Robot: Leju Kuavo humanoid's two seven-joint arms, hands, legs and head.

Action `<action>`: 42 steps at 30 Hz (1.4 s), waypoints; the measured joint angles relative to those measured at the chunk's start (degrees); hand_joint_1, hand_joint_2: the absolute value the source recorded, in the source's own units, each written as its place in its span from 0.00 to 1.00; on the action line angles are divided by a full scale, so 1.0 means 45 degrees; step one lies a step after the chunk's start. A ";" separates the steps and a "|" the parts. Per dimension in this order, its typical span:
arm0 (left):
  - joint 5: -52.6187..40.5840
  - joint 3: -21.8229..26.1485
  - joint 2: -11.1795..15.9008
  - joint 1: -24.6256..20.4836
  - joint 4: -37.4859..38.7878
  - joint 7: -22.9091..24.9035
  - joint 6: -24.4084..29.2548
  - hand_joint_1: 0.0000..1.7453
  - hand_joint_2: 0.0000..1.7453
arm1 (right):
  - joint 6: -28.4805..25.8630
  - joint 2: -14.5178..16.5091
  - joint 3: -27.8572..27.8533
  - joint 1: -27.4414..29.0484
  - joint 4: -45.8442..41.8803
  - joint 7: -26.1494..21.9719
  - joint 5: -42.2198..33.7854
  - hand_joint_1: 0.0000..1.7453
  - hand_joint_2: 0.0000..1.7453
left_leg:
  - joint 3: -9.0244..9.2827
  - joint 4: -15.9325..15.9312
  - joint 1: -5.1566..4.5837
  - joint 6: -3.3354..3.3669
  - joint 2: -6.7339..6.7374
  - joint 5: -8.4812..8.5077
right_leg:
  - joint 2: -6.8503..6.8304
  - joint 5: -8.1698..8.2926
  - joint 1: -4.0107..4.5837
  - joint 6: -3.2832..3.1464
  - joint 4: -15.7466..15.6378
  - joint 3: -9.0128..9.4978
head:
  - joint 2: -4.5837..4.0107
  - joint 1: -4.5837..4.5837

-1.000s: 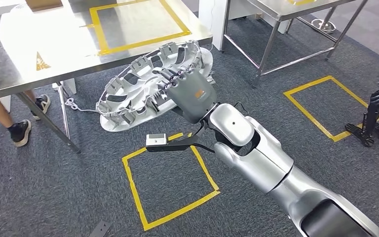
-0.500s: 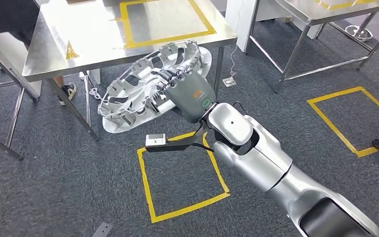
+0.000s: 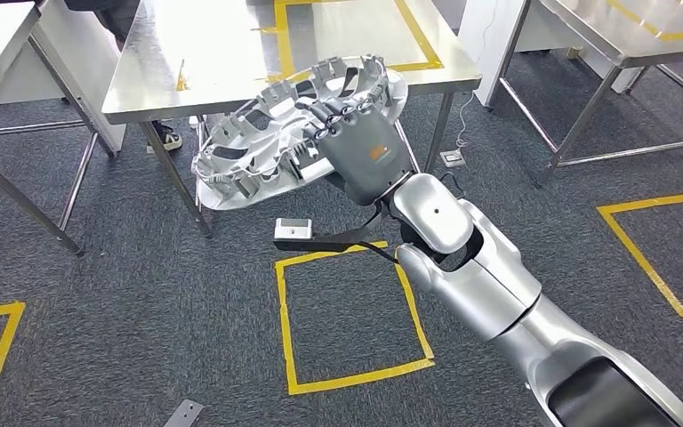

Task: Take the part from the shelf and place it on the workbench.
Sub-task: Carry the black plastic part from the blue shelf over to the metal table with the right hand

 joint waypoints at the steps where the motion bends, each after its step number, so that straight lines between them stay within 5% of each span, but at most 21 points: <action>1: -0.0025 0.0000 0.0004 -0.0003 0.0000 0.0024 -0.0007 0.00 1.00 | 0.0007 0.0000 -0.0100 -0.0074 0.0000 0.0002 -0.0002 1.00 1.00 | -0.0029 -0.0002 -0.0021 -0.0007 -0.0013 0.0011 | 0.0003 -0.0009 0.0006 0.0032 -0.0105 0.0009 | 0.0000 -0.0001; 9: -0.0245 0.0000 0.0006 -0.0014 0.0001 0.0107 -0.0078 0.00 1.00 | 0.0126 -0.0004 -0.0494 -0.0213 0.0010 0.0196 0.0146 1.00 1.00 | -0.0032 -0.0197 -0.0002 -0.0172 0.0003 0.0177 | 0.0017 0.0123 0.0010 -0.0059 -0.0129 -0.0121 | 0.0000 -0.0012; 14: -0.0330 0.0000 0.0024 -0.0014 0.0001 0.0083 -0.0074 0.00 1.00 | 0.0149 -0.0004 -0.0652 -0.0225 0.0010 0.0192 0.0152 1.00 1.00 | -0.0063 -0.0159 -0.0021 -0.0138 0.0001 0.0162 | 0.0013 0.0127 -0.0005 -0.0049 -0.0129 -0.0127 | 0.0000 -0.0010; 18: -0.0391 0.0000 -0.0018 -0.0024 0.0000 0.0131 -0.0066 0.00 1.00 | 0.0182 -0.0005 -0.0760 -0.0295 0.0012 0.0183 0.0146 1.00 1.00 | 0.0054 -0.0382 0.0053 -0.0004 0.0050 0.0221 | 0.0015 0.0018 0.0001 0.0112 -0.0083 -0.0115 | 0.0000 0.0006; 20: -0.0396 0.0000 -0.0058 -0.0033 -0.0002 0.0170 -0.0047 0.00 1.00 | 0.0203 -0.0011 -0.0788 -0.0372 0.0022 0.0181 0.0131 1.00 1.00 | 0.0156 -0.0528 0.0147 0.0068 0.0108 0.0283 | 0.0009 -0.0561 -0.0019 0.0241 0.0873 -0.0552 | 0.0000 0.0053; 23: -0.0397 0.0000 -0.0061 -0.0025 0.0000 0.0179 -0.0015 0.00 1.00 | 0.0210 -0.0025 -0.0794 -0.0421 0.0065 0.0180 0.0078 1.00 1.00 | 0.0161 -0.0504 0.0181 0.0087 0.0132 0.0257 | -0.0001 -0.1466 -0.0158 0.0429 0.3140 -0.1725 | 0.0000 0.0086; 25: -0.0397 0.0000 -0.0069 -0.0017 0.0001 0.0177 0.0012 0.00 1.00 | 0.0212 -0.0039 -0.0794 -0.0435 0.0107 0.0169 0.0008 1.00 1.00 | 0.0160 -0.0424 0.0243 0.0007 0.0109 0.0199 | -0.0005 -0.1034 -0.0265 0.0529 0.2866 -0.1645 | 0.0000 0.0087; 27: -0.0397 0.0000 -0.0072 -0.0016 -0.0001 0.0172 0.0032 0.00 1.00 | 0.0212 -0.0044 -0.0794 -0.0506 0.0154 0.0147 -0.0070 1.00 1.00 | 0.0144 -0.0273 0.0318 -0.0157 0.0069 0.0092 | 0.0010 -0.0217 -0.0352 0.0594 0.1174 -0.0794 | 0.0000 0.0096; 29: -0.0397 0.0000 -0.0061 -0.0023 -0.0006 0.0165 0.0049 0.00 1.00 | 0.0198 -0.0041 -0.0793 -0.0618 0.0191 0.0125 -0.0135 1.00 1.00 | 0.0117 -0.0154 0.0311 -0.0362 0.0036 -0.0009 | 0.0063 0.0128 -0.0354 0.0480 0.0071 -0.0249 | 0.0000 0.0107; 34: -0.0401 0.0000 -0.0072 -0.0012 -0.0005 0.0152 0.0067 0.00 1.00 | 0.0178 -0.0030 -0.0794 -0.0760 0.0293 0.0131 -0.0172 1.00 1.00 | -0.0037 0.0134 0.0311 -0.0709 0.0109 -0.0282 | 0.0029 0.0122 -0.0316 -0.0056 -0.0073 -0.0173 | 0.0000 0.0068; 38: -0.0402 0.0000 -0.0064 -0.0003 -0.0004 0.0136 0.0067 0.00 1.00 | 0.0124 -0.0023 -0.0792 -0.0786 0.0401 0.0117 -0.0203 1.00 1.00 | -0.1520 0.3018 0.0216 -0.0636 0.0288 -0.1428 | -0.0013 0.0030 -0.0230 -0.0267 -0.0089 -0.0081 | 0.0000 -0.0008; 40: -0.0402 0.0000 -0.0063 0.0011 -0.0002 0.0134 0.0067 0.00 1.00 | 0.0101 -0.0023 -0.0789 -0.0779 0.0477 0.0085 -0.0243 1.00 1.00 | -0.1667 0.3088 0.0197 -0.0575 0.0303 -0.1085 | -0.0017 -0.0070 -0.0198 -0.0282 -0.0077 0.0022 | 0.0000 -0.0010; 42: -0.0402 0.0000 -0.0063 0.0012 -0.0002 0.0131 0.0068 0.00 1.00 | 0.0084 -0.0023 -0.0791 -0.0776 0.0546 0.0014 -0.0286 1.00 1.00 | -0.1039 0.1625 0.0191 -0.0504 0.0385 -0.0182 | -0.0018 -0.0222 -0.0194 -0.0211 -0.0060 0.0188 | 0.0000 -0.0016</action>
